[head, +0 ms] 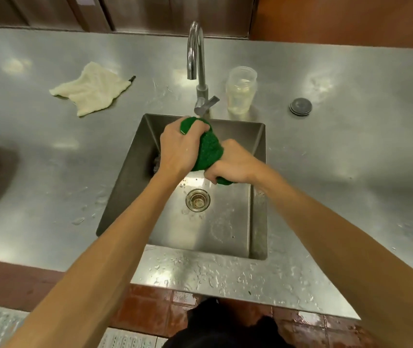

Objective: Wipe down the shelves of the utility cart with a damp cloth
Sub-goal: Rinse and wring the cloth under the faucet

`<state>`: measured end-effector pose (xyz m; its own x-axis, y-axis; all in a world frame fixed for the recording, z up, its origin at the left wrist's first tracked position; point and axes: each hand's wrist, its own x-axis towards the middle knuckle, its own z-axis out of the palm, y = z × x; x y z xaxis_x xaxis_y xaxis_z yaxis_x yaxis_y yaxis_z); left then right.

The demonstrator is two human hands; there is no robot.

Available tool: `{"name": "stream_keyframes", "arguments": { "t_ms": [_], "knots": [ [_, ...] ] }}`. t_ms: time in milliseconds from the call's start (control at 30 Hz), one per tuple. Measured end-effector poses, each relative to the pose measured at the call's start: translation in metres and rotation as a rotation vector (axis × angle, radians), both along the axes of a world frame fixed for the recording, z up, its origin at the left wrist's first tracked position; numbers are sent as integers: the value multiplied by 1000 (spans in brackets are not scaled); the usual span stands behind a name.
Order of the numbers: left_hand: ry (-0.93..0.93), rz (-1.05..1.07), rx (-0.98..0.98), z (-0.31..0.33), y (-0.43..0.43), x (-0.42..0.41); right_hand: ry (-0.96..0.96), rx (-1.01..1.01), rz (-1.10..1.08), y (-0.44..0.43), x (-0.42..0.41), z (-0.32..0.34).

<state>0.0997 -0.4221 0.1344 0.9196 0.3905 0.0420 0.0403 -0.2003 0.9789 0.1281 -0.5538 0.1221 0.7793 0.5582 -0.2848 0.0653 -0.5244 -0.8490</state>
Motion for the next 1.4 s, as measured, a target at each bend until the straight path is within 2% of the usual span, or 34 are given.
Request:
{"name": "stream_keyframes", "arguments": {
  "t_ms": [67, 167, 300, 400, 500, 600, 733, 800, 867, 967, 1067, 1233, 1333, 1400],
  "knots": [
    [80, -28, -12, -9, 7, 1, -164, -131, -48, 3, 4, -5],
    [273, -31, -392, -20, 19, -2, -358, -270, -113, 1, 11, -16],
    [579, 12, -578, -37, 23, -23, -514, -518, -213, 2, 7, -24],
    [628, -54, -830, -40, 13, -27, -612, -612, -176, 6, -6, -26],
    [623, -111, -946, -36, 2, -18, -677, -596, -81, 9, -16, -25],
    [614, -135, -939, -38, -1, -9, -691, -513, 29, 11, -18, -17],
    [574, -125, -978, -44, -2, -4, -585, -470, 213, 0, -11, 0],
    [537, -130, -1009, -45, -6, -4, -552, -464, 239, -6, -9, 1],
    [517, -109, -1036, -45, -11, -1, -611, -483, 167, -7, -14, -4],
    [544, -18, -1121, -44, -13, 5, -805, -500, -90, -5, -32, -15],
    [539, 43, -1169, -41, -15, 8, -892, -544, -121, -2, -45, -25],
    [463, 29, -1104, -37, -38, 8, -899, -643, -202, 4, -29, -29],
    [340, 130, -1011, -33, -40, 16, -802, -668, -196, -1, -17, -28],
    [270, 212, -911, -31, -41, 19, -711, -592, -249, -1, -13, -25]
  ]
}}
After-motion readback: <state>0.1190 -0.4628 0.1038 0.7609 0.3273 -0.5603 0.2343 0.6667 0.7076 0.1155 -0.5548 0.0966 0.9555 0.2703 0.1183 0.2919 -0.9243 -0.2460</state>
